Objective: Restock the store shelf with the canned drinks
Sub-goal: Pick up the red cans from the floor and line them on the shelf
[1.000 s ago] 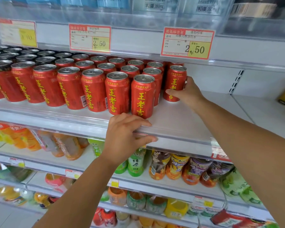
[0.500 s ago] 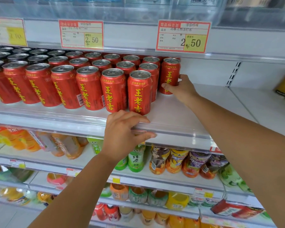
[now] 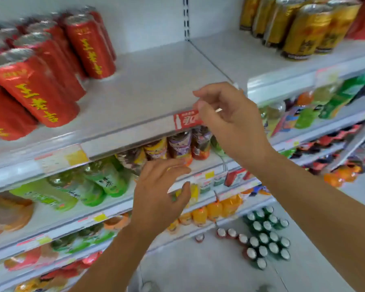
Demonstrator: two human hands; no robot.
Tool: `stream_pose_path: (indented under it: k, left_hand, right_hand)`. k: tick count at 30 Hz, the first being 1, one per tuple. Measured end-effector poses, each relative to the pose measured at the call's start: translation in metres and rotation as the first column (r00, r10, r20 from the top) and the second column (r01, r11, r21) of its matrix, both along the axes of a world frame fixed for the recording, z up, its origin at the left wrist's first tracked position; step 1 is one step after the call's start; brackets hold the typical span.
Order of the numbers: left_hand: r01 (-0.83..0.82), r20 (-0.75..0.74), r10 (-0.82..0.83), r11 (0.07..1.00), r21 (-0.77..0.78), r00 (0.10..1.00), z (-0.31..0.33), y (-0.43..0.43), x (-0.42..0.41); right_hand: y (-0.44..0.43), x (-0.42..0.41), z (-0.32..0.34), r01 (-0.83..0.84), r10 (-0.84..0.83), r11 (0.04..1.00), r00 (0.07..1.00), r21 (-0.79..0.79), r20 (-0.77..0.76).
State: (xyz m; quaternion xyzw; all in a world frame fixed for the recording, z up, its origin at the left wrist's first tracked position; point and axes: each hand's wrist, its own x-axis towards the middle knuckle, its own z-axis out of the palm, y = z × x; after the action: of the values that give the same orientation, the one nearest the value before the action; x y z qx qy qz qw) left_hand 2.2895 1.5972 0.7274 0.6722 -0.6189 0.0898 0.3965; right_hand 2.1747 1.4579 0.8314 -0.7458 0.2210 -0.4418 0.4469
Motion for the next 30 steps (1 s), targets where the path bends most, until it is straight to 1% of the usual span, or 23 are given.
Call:
stream_pose_path:
  k: [1, 3, 5, 8, 10, 13, 14, 15, 16, 18, 21, 23, 26, 30]
  left_hand:
    - [0.046, -0.062, -0.04, 0.994, 0.094, 0.997, -0.02, -0.006, -0.011]
    - [0.14, -0.166, -0.092, 0.942, 0.304, 0.982, -0.069, -0.014, -0.034]
    - [0.209, -0.241, -0.099, 0.848, 0.487, 0.965, -0.126, -0.017, -0.056]
    - [0.255, -0.358, 0.021, 0.663, 0.704, 0.934, -0.214, -0.013, -0.083]
    - [0.256, -0.379, 0.129, 0.539, 0.802, 0.916, -0.272, -0.006, -0.094]
    - [0.218, -0.348, 0.306, 0.388, 0.896, 0.886, -0.359, -0.001, -0.105]
    - [0.201, -0.324, 0.364, 0.336, 0.92, 0.873, -0.392, 0.0, -0.108]
    - [0.186, -0.31, 0.419, 0.309, 0.933, 0.853, -0.414, 0.001, -0.109]
    - [0.179, -0.298, 0.469, 0.282, 0.943, 0.831, -0.437, 0.001, -0.11]
    - [0.175, -0.269, 0.537, 0.219, 0.96, 0.799, -0.501, 0.001, -0.111]
    - [0.134, -0.21, 0.558, 0.174, 0.976, 0.803, -0.59, -0.004, -0.105]
    - [0.13, -0.196, 0.581, 0.154, 0.979, 0.79, -0.644, -0.008, -0.098]
    - [0.125, -0.19, 0.649, 0.145, 0.981, 0.736, -0.721, -0.015, -0.086]
    - [0.088, -0.202, 0.745, 0.19, 0.978, 0.635, -0.793, -0.032, -0.073]
  right_hand:
    - [0.0, -0.022, -0.02, 0.035, -0.035, 0.999, 0.999, 0.038, -0.022]
    - [-0.004, -0.065, -0.071, 0.118, -0.1, 0.98, 0.988, 0.159, -0.115]
    - [-0.006, -0.104, -0.129, 0.217, -0.146, 0.931, 0.958, 0.292, -0.246]
    - [-0.007, -0.151, -0.223, 0.352, -0.133, 0.815, 0.887, 0.461, -0.442]
    - [-0.003, -0.177, -0.293, 0.463, -0.116, 0.728, 0.81, 0.505, -0.575]
    - [0.005, -0.203, -0.399, 0.561, -0.029, 0.609, 0.722, 0.561, -0.691]
    - [0.008, -0.207, -0.44, 0.577, 0.012, 0.595, 0.69, 0.56, -0.723]
    - [0.011, -0.209, -0.469, 0.58, 0.045, 0.598, 0.665, 0.553, -0.746]
    - [0.015, -0.21, -0.5, 0.573, 0.083, 0.602, 0.647, 0.555, -0.758]
    - [0.02, -0.208, -0.578, 0.556, 0.144, 0.606, 0.627, 0.569, -0.766]
    - [0.025, -0.195, -0.684, 0.553, 0.221, 0.598, 0.583, 0.581, -0.782]
    - [0.028, -0.184, -0.742, 0.566, 0.256, 0.585, 0.551, 0.581, -0.795]
    - [0.033, -0.166, -0.818, 0.549, 0.284, 0.598, 0.535, 0.583, -0.796]
    - [0.021, -0.145, -0.878, 0.554, 0.228, 0.634, 0.533, 0.54, -0.815]
